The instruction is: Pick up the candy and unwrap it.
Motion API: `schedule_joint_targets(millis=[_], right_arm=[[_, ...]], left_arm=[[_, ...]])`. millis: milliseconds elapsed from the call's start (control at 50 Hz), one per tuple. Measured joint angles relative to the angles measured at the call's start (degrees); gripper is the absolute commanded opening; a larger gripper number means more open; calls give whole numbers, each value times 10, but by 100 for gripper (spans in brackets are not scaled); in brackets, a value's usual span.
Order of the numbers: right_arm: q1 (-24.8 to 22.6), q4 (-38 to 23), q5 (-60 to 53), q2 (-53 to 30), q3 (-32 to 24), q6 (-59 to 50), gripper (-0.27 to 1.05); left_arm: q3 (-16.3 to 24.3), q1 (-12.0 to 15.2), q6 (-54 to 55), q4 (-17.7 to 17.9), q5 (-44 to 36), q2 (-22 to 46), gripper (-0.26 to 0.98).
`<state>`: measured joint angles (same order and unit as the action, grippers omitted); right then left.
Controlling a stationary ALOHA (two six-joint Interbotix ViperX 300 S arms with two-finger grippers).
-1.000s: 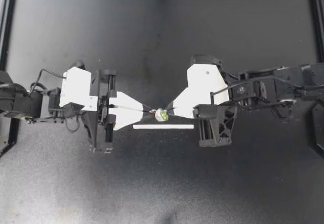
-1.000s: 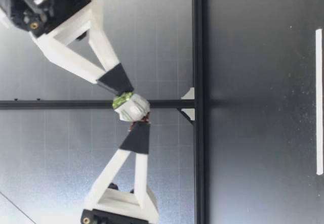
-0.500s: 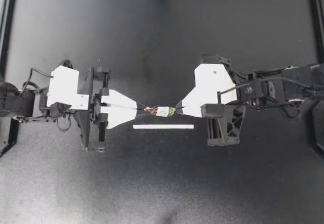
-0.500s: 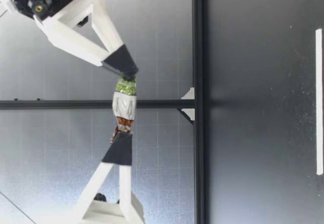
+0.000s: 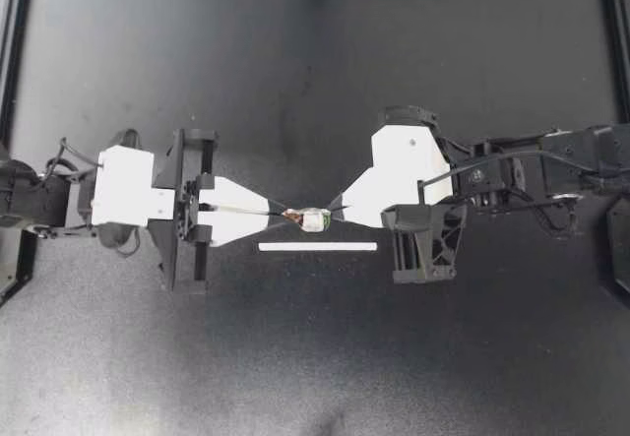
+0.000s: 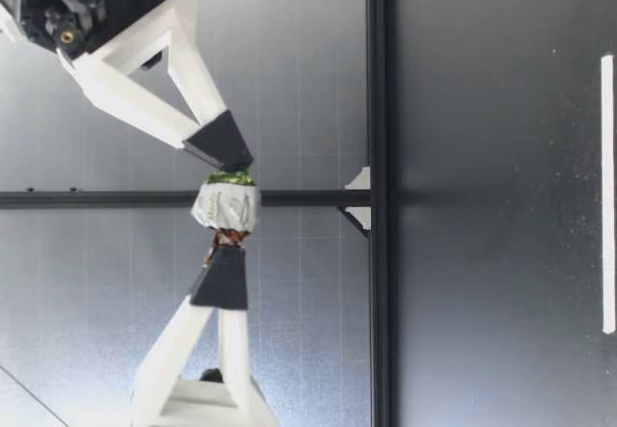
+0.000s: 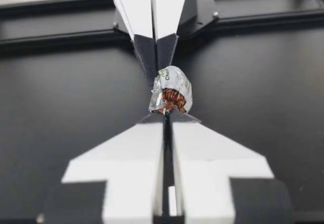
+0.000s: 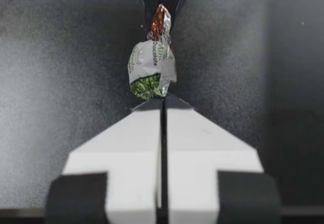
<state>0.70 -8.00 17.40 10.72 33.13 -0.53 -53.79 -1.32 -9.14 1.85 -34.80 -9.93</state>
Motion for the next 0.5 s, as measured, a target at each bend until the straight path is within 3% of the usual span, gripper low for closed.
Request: schedule_joint_targets(millis=[120,180,360,500], right_arm=[[0,0,-9,0,4,-4,51],[0,0,-14,0,7,-5,63],[0,3,-59,7,33,-15,59],[16,27,-159,50,81,-61,59]], left_arm=[[0,0,-29,0,7,0,-14],[0,0,-43,0,11,0,-14],[0,0,-110,0,40,-1,-14],[15,0,-228,-1,83,-11,-14]])
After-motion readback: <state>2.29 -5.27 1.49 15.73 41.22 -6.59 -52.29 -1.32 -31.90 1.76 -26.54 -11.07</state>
